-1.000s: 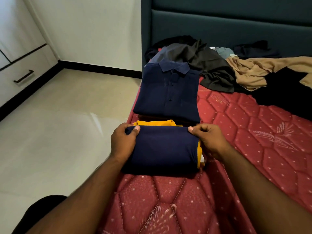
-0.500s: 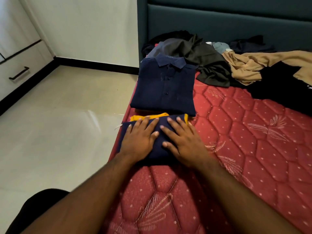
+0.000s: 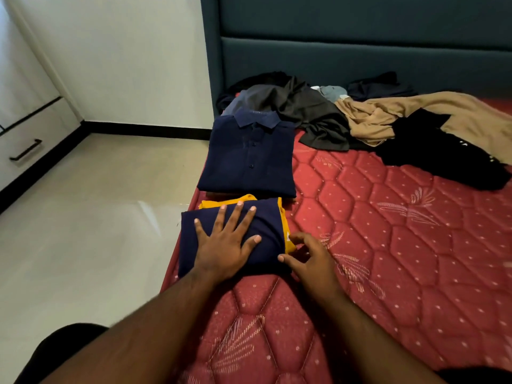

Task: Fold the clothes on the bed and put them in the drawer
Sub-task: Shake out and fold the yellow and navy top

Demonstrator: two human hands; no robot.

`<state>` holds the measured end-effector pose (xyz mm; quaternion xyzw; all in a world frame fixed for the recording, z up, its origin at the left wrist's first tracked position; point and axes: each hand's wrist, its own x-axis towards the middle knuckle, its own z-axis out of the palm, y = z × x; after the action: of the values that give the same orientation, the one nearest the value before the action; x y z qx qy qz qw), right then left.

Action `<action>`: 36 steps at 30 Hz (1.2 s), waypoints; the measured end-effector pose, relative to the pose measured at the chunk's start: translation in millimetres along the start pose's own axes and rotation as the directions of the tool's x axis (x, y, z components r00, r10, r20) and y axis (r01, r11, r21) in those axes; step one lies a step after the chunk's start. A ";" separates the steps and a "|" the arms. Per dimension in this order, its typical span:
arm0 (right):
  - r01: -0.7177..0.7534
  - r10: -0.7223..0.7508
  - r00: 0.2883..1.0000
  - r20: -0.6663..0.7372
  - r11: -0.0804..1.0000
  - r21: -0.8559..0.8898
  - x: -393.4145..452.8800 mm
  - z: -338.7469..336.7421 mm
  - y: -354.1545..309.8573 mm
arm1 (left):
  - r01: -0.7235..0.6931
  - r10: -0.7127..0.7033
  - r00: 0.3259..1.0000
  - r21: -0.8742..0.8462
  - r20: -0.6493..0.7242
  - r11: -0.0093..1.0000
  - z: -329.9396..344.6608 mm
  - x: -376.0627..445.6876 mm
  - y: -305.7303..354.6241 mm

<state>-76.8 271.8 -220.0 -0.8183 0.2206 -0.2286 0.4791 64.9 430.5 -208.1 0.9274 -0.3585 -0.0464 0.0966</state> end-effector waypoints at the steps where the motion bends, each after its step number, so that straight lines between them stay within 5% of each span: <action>1: -0.025 0.024 1.000 0.018 0.998 0.057 1.2 -1.8 0.1 | 0.001 -0.001 1.000 -0.006 -0.003 1.000 -0.4 -0.3 0.3; 8: 0.029 -0.036 0.987 0.155 0.999 0.044 2.2 -4.4 5.9 | 0.016 -0.016 1.000 -0.003 0.015 1.000 1.4 -1.0 0.3; 14: -0.012 0.008 1.000 0.024 0.979 0.201 11.2 -18.8 -9.9 | 0.033 -0.033 0.999 -0.026 -0.007 0.999 4.4 -0.1 -1.6; 19: -0.098 0.097 0.995 0.020 0.992 0.074 8.9 -13.9 9.7 | 0.040 -0.040 0.999 0.002 0.026 0.999 6.3 -2.0 2.0; 24: 0.055 -0.028 0.992 0.124 0.972 -0.227 -1.4 -10.1 -4.0 | 0.073 -0.077 0.991 0.038 0.106 0.997 -4.9 -1.1 6.5; 27: 0.043 0.001 0.976 0.216 0.979 -0.201 12.8 -33.6 -6.8 | -0.056 0.071 0.993 0.145 -0.098 0.988 -16.9 12.8 26.6; 30: 0.049 0.014 0.971 0.240 0.966 -0.253 45.8 -75.8 -0.7 | -0.247 0.302 0.914 0.219 -0.271 0.944 -21.0 37.1 65.9; 32: 0.030 0.057 0.965 0.256 0.946 -0.323 66.6 -110.4 13.5 | -0.304 0.358 0.891 0.219 -0.280 0.927 -26.9 62.3 104.5; 36: -0.008 0.119 0.972 0.202 0.877 -0.481 102.0 -175.5 55.0 | -0.343 0.347 0.937 0.079 -0.050 0.936 -12.9 127.2 176.3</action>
<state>-105.9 68.3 -175.5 -0.9238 0.2411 -0.0569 0.2921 45.2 219.0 -160.2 0.8540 -0.5136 0.0127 0.0825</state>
